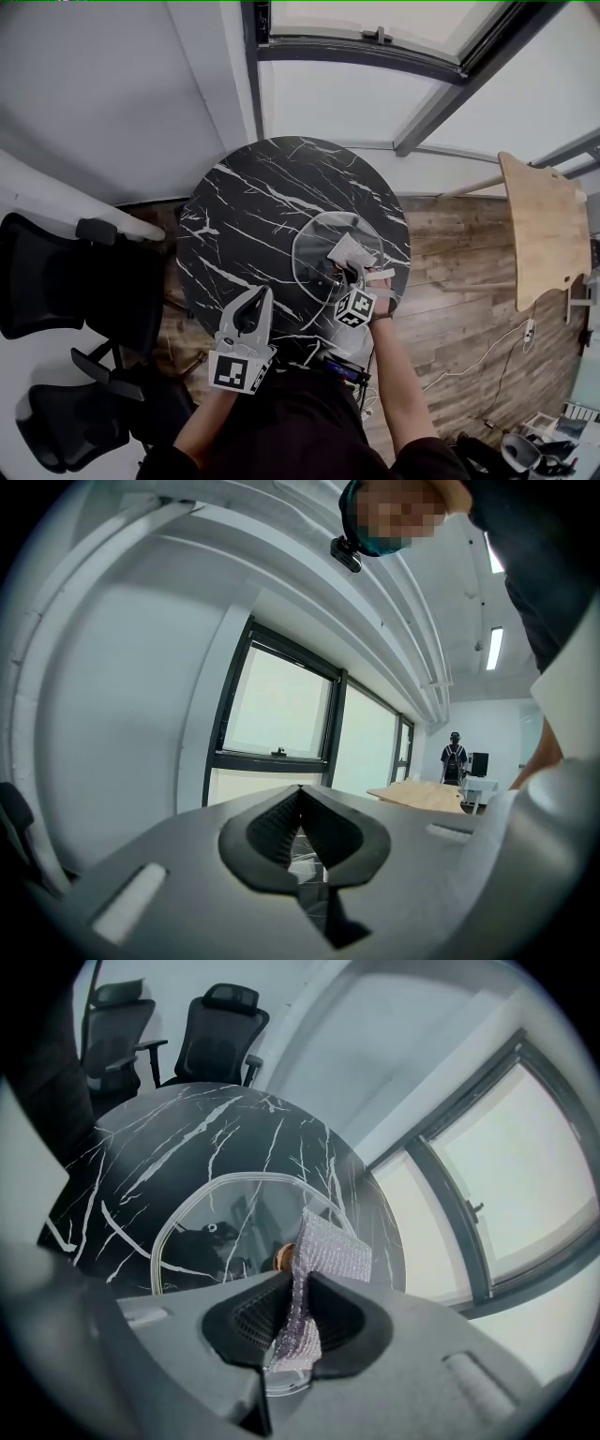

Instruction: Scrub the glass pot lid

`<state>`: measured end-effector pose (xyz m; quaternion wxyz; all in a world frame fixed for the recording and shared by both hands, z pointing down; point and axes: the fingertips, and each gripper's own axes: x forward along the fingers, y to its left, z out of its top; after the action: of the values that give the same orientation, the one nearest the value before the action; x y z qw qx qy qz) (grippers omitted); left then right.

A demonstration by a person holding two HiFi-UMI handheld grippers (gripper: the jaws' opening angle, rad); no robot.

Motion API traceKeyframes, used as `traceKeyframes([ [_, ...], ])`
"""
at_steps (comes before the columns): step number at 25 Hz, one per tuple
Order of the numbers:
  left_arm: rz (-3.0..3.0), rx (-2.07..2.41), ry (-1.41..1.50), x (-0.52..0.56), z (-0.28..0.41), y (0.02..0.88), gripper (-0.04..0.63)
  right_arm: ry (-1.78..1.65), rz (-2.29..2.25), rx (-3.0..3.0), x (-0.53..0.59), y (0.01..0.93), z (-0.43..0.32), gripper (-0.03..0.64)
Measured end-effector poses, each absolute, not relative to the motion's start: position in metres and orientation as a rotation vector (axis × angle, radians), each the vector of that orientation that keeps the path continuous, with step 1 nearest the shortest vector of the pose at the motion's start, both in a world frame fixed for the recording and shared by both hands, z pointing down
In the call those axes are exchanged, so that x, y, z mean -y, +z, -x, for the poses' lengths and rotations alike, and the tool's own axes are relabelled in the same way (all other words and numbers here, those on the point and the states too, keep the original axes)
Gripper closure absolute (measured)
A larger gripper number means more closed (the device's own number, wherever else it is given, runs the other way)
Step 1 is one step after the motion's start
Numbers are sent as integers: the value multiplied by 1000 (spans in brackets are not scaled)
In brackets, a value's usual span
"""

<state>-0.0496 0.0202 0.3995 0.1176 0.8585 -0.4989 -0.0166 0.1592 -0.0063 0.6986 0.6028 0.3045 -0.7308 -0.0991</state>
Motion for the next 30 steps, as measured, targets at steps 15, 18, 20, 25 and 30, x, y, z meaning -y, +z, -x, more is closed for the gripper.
traceKeyframes([
  [15, -2503, 1457, -58, -30, 59, 399, 592, -173, -702, 1709, -20, 703, -148, 552],
  [18, -2513, 1457, -61, -32, 60, 397, 592, -142, -696, 1718, -30, 707, -146, 552],
  [20, -2516, 1458, -64, -34, 61, 396, 593, -113, -704, 1732, -36, 708, -144, 552],
  [25, -2522, 1454, -63, -37, 61, 397, 594, 31, -705, 1808, -52, 694, -134, 552],
  [30, -2534, 1431, -33, -43, 57, 401, 593, 234, -681, 1890, -87, 675, -123, 552],
])
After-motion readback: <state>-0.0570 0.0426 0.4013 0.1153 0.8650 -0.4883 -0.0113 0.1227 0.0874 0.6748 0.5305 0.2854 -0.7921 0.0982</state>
